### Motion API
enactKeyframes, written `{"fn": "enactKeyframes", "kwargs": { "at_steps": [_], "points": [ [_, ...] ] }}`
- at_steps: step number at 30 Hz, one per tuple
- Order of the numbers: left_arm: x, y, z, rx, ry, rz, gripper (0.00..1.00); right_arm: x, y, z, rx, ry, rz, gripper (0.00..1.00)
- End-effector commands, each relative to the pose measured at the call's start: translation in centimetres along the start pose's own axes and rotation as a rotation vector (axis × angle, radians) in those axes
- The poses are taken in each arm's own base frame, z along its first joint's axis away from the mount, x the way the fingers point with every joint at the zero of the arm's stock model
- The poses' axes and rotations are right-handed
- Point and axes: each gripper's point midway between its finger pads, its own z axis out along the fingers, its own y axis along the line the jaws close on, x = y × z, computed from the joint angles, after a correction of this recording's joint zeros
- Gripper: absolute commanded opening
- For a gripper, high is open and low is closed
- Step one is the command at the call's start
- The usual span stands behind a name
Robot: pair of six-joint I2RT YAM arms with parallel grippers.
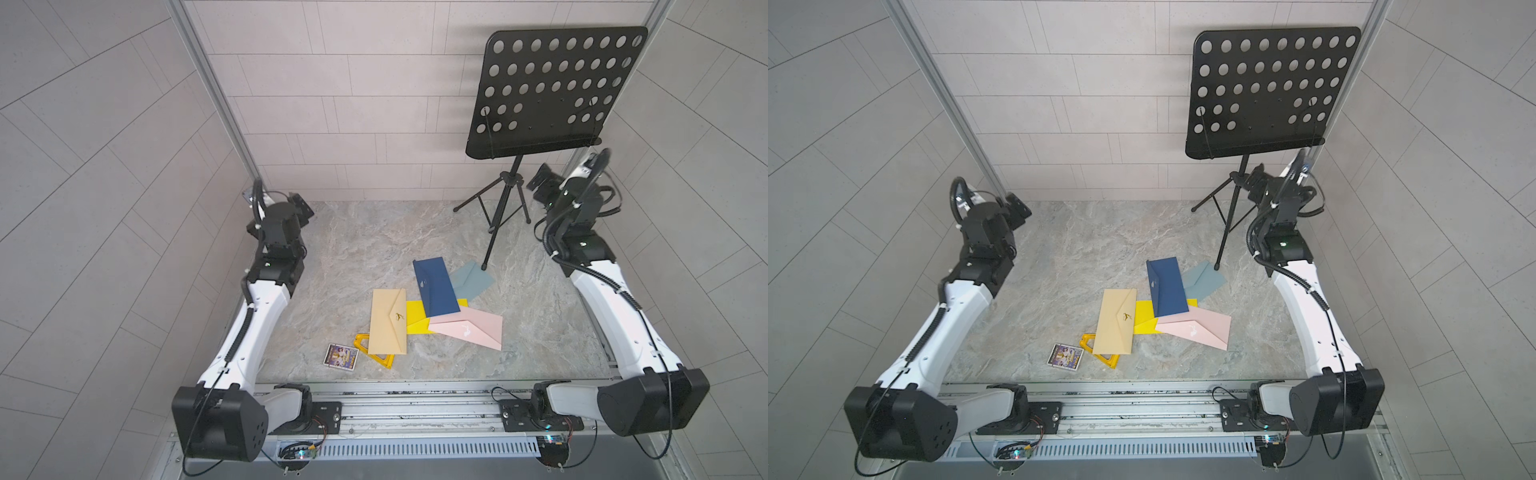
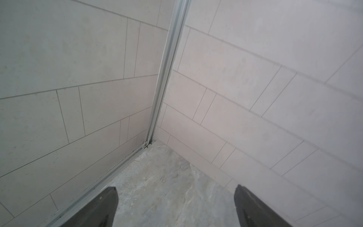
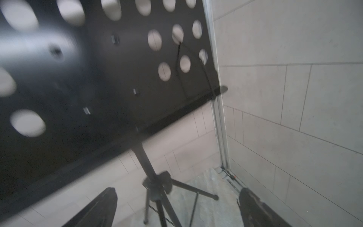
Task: Take the letter paper out of the envelope
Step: Pick up the envelope from the envelope.
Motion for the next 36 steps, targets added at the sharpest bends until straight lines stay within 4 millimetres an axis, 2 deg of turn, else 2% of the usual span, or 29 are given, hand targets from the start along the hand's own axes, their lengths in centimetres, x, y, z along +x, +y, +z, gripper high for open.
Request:
{"fn": "enactKeyframes", "kwargs": {
  "at_steps": [1,4,6,9,12,15,16,18,20,23,26,29,32,36],
  "points": [
    [4.9,3.3,-0.8,-0.158,0.244,-0.279,1.0,8.8,-1.0,-0.7,-0.031,0.397,0.196,1.0],
    [7.6,0.6,0.1,-0.017,0.4,-0.361,1.0,10.9,-0.8,-3.4,0.033,0.481,0.082,0.97],
    [9.9,-0.1,-0.5,-0.007,0.533,-0.347,0.99,12.1,-0.2,-4.9,0.041,0.535,-0.007,0.93],
    [13.9,-0.6,-2.1,0.003,0.674,-0.314,0.91,14.2,0.6,-7.1,0.01,0.62,-0.079,0.9],
    [18.7,-0.7,-4.9,0.015,0.82,-0.23,0.84,16.3,1.8,-9.8,-0.028,0.716,-0.18,0.85],
    [24.1,-0.6,-9.2,0.062,1.015,-0.076,0.71,18.9,3.0,-13.0,-0.066,0.799,-0.325,0.83],
    [25.7,-0.1,-10.7,0.081,1.08,-0.028,0.65,20.0,3.2,-14.2,-0.084,0.831,-0.362,0.82],
    [28.2,2.1,-13.1,0.066,1.196,0.031,0.6,22.3,3.9,-16.5,-0.124,0.887,-0.428,0.82],
    [29.3,4.3,-15.0,0.06,1.282,0.099,0.58,25.1,4.8,-19.1,-0.171,0.94,-0.522,0.82],
    [30.2,6.3,-17.1,0.073,1.376,0.188,0.57,29.5,6.0,-22.9,-0.247,1.002,-0.659,0.82],
    [31.7,7.9,-18.3,0.062,1.451,0.216,0.52,33.9,6.7,-25.9,-0.287,1.11,-0.727,0.81],
    [33.6,7.7,-18.6,0.101,1.502,0.167,0.48,37.5,7.6,-28.2,-0.315,1.207,-0.782,0.8],
    [34.6,7.4,-18.2,0.126,1.522,0.157,0.45,40.6,8.8,-30.4,-0.346,1.26,-0.851,0.79],
    [35.7,7.9,-17.8,0.117,1.565,0.214,0.43,44.4,9.2,-32.1,-0.347,1.318,-0.883,0.79]
  ]
}}
